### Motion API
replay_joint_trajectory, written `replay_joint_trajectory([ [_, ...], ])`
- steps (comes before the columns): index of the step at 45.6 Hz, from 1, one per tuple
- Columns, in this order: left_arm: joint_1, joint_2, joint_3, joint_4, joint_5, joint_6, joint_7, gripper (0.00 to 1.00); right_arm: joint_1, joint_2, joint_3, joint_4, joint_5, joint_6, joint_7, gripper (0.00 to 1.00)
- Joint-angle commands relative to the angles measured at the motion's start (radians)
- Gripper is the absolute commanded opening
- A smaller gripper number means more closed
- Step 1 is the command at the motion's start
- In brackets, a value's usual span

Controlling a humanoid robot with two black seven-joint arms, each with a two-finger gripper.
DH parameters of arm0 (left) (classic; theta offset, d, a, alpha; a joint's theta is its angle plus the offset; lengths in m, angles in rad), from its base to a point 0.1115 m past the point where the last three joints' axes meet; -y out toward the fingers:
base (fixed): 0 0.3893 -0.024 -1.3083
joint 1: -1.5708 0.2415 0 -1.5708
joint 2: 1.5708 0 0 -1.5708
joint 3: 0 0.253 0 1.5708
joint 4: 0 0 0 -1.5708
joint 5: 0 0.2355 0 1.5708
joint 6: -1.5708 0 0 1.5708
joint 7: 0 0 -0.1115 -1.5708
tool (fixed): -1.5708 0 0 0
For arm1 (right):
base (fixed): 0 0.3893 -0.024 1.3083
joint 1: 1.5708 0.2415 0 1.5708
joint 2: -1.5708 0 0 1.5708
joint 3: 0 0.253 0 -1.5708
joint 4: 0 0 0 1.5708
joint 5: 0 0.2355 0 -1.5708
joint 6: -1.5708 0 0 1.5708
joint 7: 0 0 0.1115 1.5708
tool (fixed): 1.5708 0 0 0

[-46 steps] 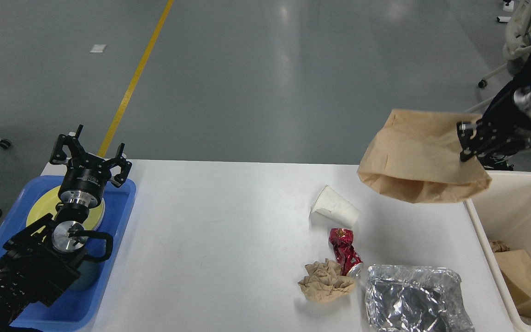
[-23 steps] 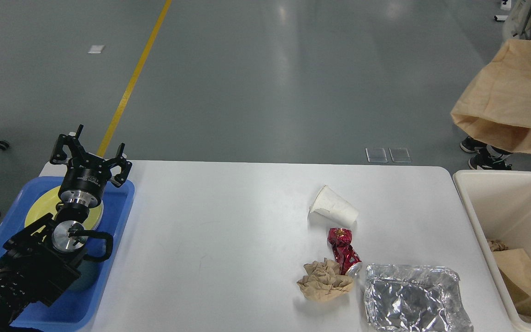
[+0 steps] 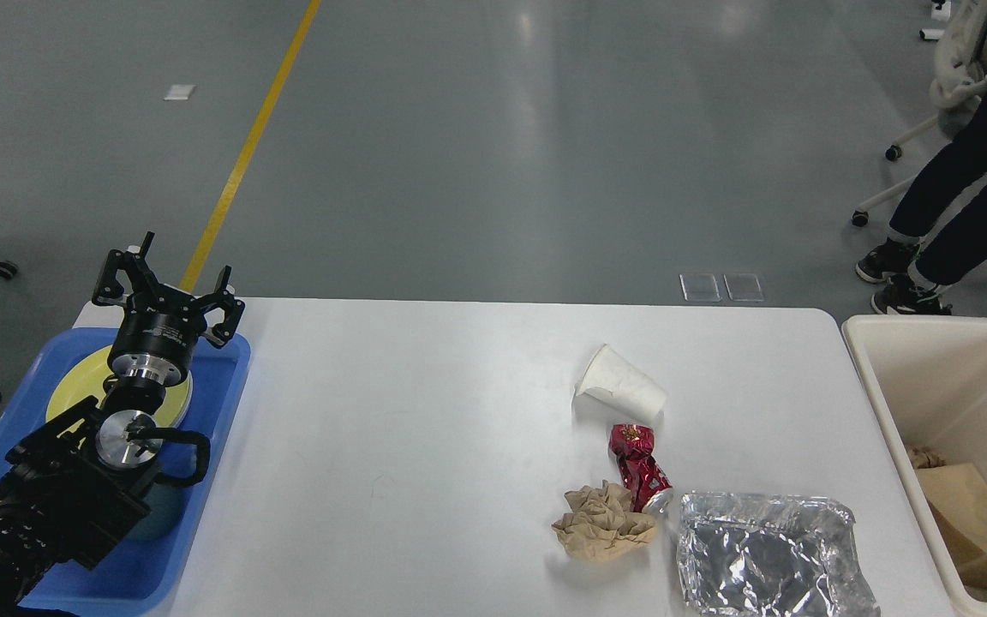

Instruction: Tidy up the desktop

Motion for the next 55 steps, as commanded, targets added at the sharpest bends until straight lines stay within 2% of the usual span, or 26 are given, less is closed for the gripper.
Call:
replay_joint_trajectory([
  [1,0.0,0.0,0.0,0.0,0.0,0.0,0.0,0.97,-0.19,-0.008,0.112,-0.025,0.087,-0.145,0.001,0.0],
  [11,0.0,0.0,0.0,0.0,0.0,0.0,0.0,0.97,-0.42,0.003,0.299,-0.054,0.093,-0.16,0.001,0.0],
  [31,0.0,0.0,0.0,0.0,0.0,0.0,0.0,0.97,-0.647,0.073,0.452,-0.083,0.1,-0.169,0.001,0.0],
  [32,0.0,0.0,0.0,0.0,0.0,0.0,0.0,0.97,-0.656,0.073,0.457,-0.083,0.104,-0.169,0.001,0.03],
  [33,0.0,0.0,0.0,0.0,0.0,0.0,0.0,0.97,-0.662,0.073,0.458,-0.083,0.109,-0.169,0.001,0.12],
  [37,0.0,0.0,0.0,0.0,0.0,0.0,0.0,0.97,-0.673,0.073,0.462,-0.083,0.133,-0.169,0.003,0.57],
  [39,0.0,-0.001,0.0,0.0,0.0,0.0,0.0,0.97,-0.675,0.075,0.46,-0.082,0.136,-0.169,0.003,0.68],
  [46,0.0,0.0,0.0,0.0,0.0,0.0,0.0,0.97,-0.675,0.073,0.458,-0.068,0.136,-0.155,0.001,0.87],
  [55,0.0,0.0,0.0,0.0,0.0,0.0,0.0,0.97,-0.661,0.083,0.446,-0.034,0.136,-0.149,0.001,0.9],
])
